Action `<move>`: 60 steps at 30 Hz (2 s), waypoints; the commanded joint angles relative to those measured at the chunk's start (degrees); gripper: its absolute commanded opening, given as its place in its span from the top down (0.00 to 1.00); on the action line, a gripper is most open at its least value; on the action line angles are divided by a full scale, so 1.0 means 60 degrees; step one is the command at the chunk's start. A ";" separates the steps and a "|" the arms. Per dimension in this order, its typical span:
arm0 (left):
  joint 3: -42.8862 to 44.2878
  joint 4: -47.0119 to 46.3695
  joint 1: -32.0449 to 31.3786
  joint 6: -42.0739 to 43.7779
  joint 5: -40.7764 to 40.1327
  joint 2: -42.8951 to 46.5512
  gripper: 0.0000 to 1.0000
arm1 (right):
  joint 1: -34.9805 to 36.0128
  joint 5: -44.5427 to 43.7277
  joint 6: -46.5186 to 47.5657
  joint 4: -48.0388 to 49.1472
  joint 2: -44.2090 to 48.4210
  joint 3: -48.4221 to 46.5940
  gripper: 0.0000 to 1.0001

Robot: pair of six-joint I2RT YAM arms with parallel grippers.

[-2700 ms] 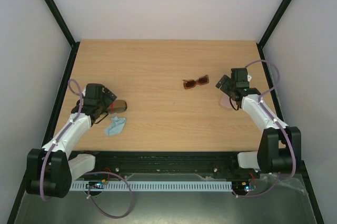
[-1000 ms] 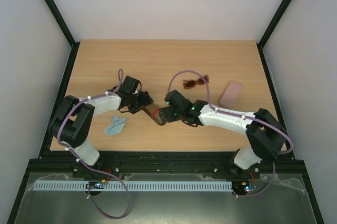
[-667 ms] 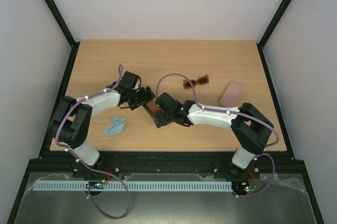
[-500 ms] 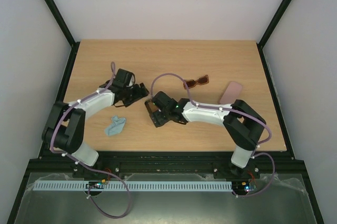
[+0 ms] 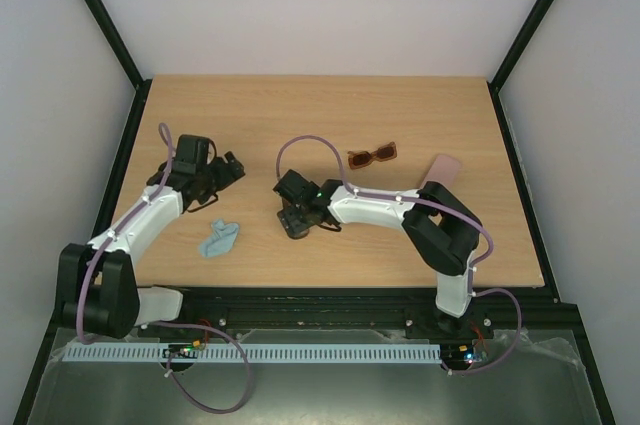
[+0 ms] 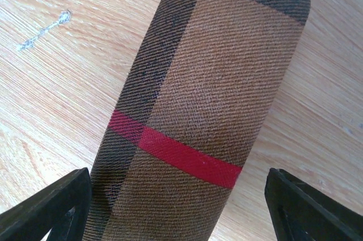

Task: Organize the sunglasses
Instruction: Pick up the sunglasses case from the center of the board.

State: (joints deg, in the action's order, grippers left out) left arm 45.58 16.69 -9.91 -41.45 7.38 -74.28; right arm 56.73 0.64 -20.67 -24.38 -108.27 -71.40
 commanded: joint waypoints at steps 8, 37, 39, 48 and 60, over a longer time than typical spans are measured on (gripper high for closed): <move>-0.0296 0.0236 0.0159 0.0186 -0.0442 0.0554 0.01 | 0.0192 -0.0282 -0.1264 -0.1047 0.0082 -0.0606 0.11; -0.1081 -0.0239 0.0189 0.0370 -0.0546 0.2515 0.01 | 0.0536 -0.1569 -0.3286 -0.1263 -0.1007 -0.0999 0.46; -0.1155 -0.0394 0.0188 0.0395 -0.0449 0.2817 0.01 | 0.0463 -0.1586 -0.3205 -0.1004 -0.0664 -0.0891 0.46; -0.1411 -0.1974 0.0189 0.0608 0.2689 0.3485 0.01 | -0.1109 0.1910 -0.2422 0.1552 0.1918 0.0543 0.46; -0.1371 -0.6862 -0.0276 -0.2986 0.7613 0.3032 0.01 | -0.2005 0.7442 -0.4442 0.5426 0.4491 0.1519 0.46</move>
State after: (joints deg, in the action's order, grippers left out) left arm 37.26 -11.73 -9.89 -49.34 42.37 -54.59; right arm 44.80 32.18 -41.34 -3.68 -84.86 -62.74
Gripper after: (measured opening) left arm 0.988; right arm 0.598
